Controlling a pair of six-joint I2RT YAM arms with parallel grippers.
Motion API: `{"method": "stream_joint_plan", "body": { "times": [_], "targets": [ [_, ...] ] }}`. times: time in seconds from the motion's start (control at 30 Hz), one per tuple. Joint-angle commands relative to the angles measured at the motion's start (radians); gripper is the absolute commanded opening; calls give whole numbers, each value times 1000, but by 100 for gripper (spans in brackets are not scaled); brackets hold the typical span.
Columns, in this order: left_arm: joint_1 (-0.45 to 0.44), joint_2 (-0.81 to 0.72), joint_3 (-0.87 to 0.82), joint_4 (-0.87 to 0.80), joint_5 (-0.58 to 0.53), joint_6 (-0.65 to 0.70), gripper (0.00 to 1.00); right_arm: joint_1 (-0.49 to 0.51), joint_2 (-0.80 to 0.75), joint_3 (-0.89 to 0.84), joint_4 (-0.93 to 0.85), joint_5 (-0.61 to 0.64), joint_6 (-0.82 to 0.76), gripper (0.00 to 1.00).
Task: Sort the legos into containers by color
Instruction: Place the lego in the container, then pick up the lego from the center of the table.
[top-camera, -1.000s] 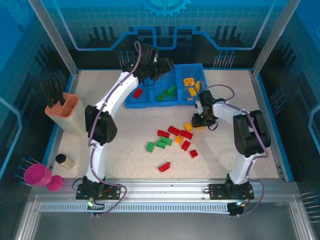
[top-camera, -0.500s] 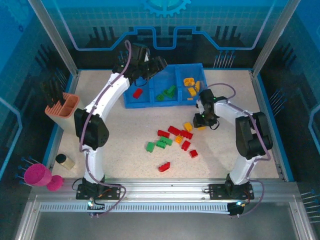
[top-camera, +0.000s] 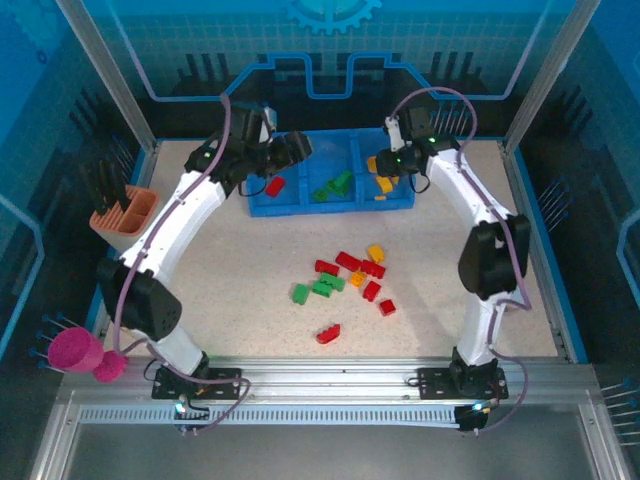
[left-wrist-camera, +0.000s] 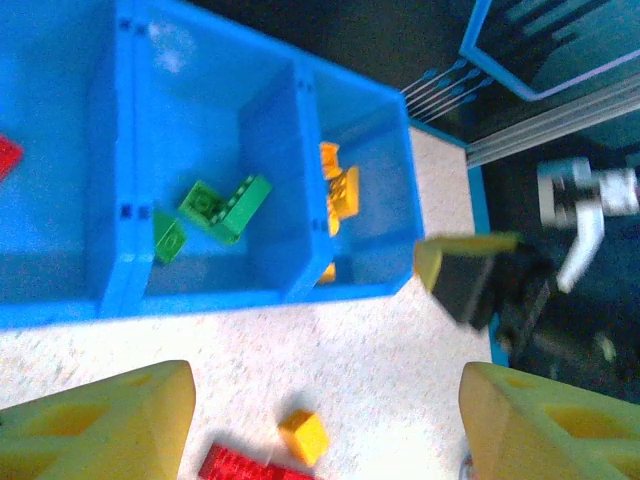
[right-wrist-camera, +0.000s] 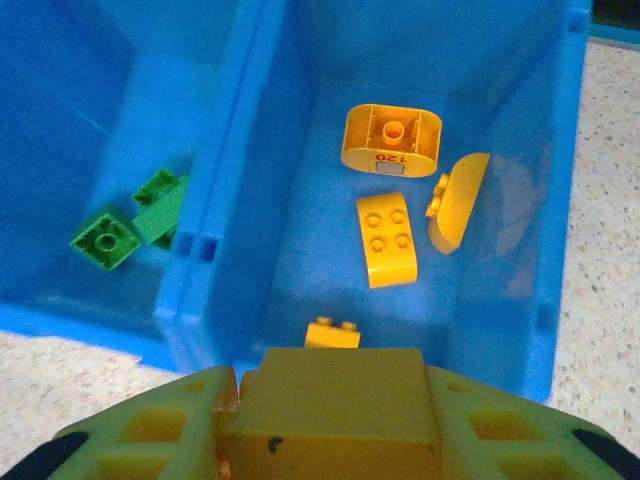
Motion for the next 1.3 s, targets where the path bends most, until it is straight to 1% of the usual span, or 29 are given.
{"method": "stream_joint_plan", "body": {
  "times": [0.0, 0.07, 0.17, 0.3, 0.4, 0.63, 0.8, 0.93, 1.07, 1.13, 1.27],
  "targets": [
    [10, -100, -96, -50, -15, 29, 72, -17, 149, 156, -46, 26, -41, 40],
    [14, -147, -140, -58, -18, 29, 72, -20, 222, 240, -52, 31, -39, 40],
    [18, -201, -163, -95, -34, 43, 73, -29, 326, 350, -60, 26, -29, 40],
    [19, -261, -192, -124, -73, 53, 74, -31, 477, 544, -152, 27, -24, 41],
    [22, -278, -206, -132, -79, 52, 74, -34, 498, 573, -159, 22, -18, 43],
    [22, -259, -176, -124, -52, 49, 75, -37, 439, 486, -129, 4, -10, 50],
    [23, -247, -161, -120, -42, 58, 75, -37, 362, 397, -104, -11, -12, 56],
    [22, -248, -170, -109, -28, 52, 75, -34, 323, 339, -99, -12, -12, 58],
    [22, -255, -173, -103, -22, 59, 76, -26, 227, 267, -90, -12, -10, 58],
    [22, -255, -175, -100, -20, 65, 76, -15, 179, 215, -85, -30, -10, 58],
    [22, -255, -201, -59, 10, 60, 76, 24, 60, 58, -80, -13, -8, 58]
  ]
}}
